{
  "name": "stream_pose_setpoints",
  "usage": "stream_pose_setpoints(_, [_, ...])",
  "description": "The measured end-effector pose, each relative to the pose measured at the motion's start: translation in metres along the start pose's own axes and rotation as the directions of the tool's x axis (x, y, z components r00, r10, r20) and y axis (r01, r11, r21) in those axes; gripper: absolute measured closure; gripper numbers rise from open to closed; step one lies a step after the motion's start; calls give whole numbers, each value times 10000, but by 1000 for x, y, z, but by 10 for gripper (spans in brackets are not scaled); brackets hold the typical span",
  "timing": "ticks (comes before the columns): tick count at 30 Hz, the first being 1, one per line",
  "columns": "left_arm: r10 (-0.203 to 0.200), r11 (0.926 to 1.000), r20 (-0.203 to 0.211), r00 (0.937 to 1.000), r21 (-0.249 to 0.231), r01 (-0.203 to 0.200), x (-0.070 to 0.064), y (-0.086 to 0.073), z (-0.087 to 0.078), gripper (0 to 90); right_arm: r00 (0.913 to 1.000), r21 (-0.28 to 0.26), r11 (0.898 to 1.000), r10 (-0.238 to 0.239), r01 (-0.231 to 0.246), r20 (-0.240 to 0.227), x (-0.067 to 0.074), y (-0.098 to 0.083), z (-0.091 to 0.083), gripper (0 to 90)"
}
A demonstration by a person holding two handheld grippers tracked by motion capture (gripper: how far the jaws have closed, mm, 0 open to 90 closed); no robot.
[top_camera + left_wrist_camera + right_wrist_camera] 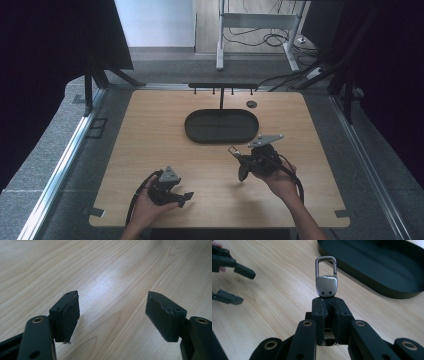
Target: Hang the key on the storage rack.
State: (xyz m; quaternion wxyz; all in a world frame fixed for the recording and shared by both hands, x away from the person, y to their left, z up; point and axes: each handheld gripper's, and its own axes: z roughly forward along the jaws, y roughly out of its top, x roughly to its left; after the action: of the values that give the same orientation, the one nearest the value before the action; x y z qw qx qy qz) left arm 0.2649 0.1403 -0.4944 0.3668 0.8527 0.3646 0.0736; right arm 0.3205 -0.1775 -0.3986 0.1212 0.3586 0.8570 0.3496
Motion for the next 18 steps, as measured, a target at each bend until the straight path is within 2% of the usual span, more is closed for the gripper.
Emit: stream_pose_setpoints(18, [23,10000,11,10000,36,-23,0,0,1,281,9987,-604,9974,421,-403,288,-10,5,-5,805])
